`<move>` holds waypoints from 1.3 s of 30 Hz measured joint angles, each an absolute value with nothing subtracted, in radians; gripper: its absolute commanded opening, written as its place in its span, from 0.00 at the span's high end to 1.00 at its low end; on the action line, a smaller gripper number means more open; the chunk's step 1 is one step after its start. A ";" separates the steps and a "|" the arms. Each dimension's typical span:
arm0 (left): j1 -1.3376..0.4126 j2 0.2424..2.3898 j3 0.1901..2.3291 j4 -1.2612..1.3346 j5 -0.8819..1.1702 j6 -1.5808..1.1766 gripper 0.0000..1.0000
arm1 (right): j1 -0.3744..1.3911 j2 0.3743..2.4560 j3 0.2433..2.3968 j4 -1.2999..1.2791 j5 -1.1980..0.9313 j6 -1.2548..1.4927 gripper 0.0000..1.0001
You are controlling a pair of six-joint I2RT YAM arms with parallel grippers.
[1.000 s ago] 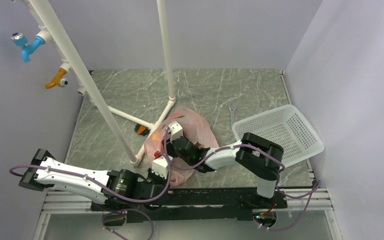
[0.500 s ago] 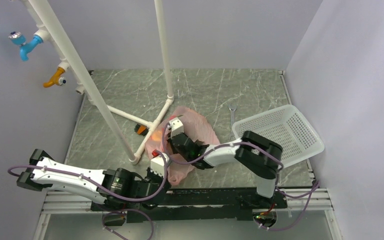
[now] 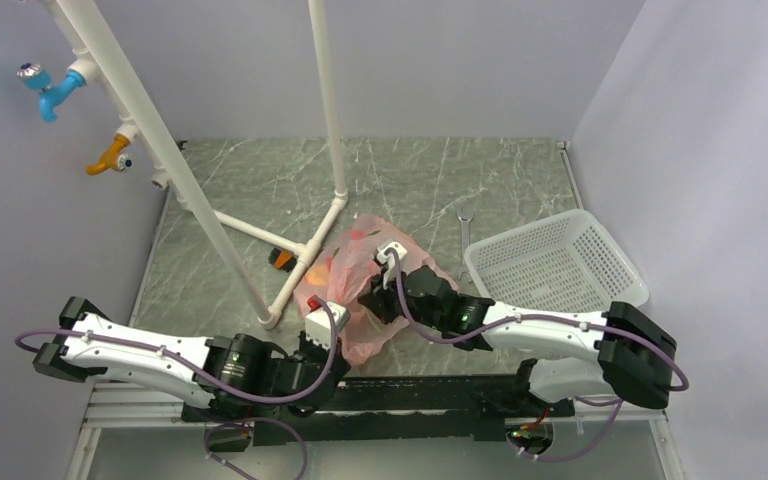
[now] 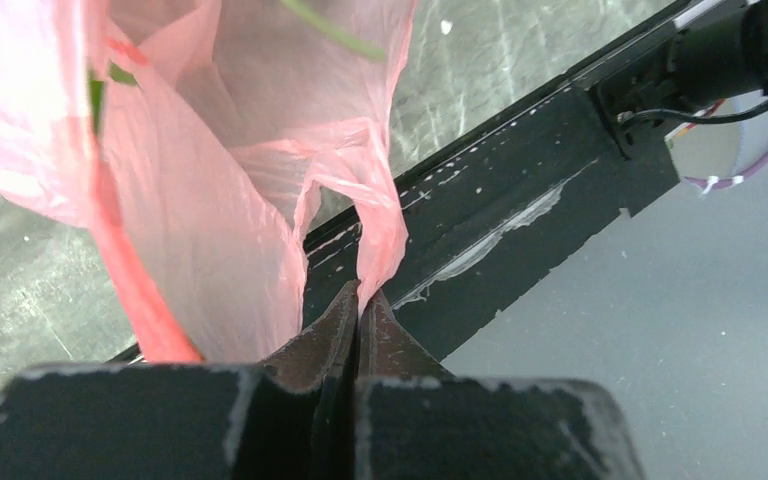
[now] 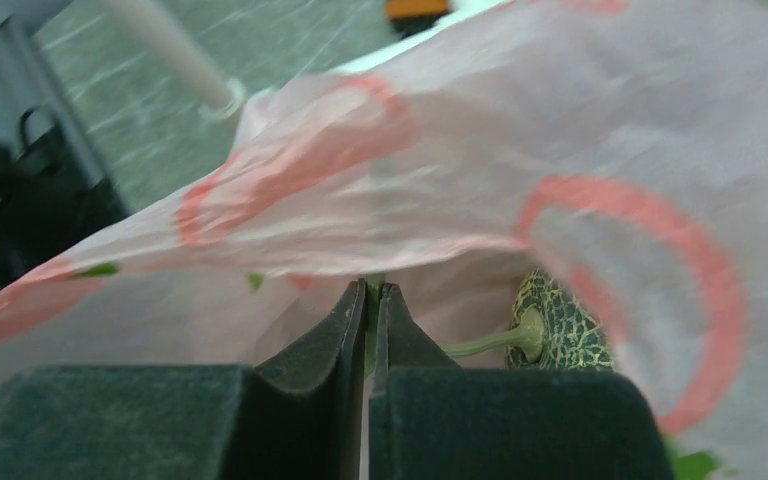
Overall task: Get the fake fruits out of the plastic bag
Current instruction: Take out the fake fruit from the plastic bag, then place the fake fruit in the bin.
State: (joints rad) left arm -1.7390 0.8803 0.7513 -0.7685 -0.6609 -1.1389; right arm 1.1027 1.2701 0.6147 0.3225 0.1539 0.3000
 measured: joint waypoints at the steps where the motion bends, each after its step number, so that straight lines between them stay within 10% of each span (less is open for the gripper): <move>1: -1.739 0.881 0.764 -0.765 -0.664 -1.131 1.00 | 1.100 1.254 0.609 0.302 0.105 0.303 1.00; 15: -1.739 0.938 0.870 -0.774 -0.706 -1.070 1.00 | 1.099 0.922 0.636 0.027 -0.148 0.326 1.00; 39: -1.739 1.059 0.875 -0.743 -0.674 -1.087 1.00 | 1.093 0.664 1.142 -0.300 0.300 0.421 1.00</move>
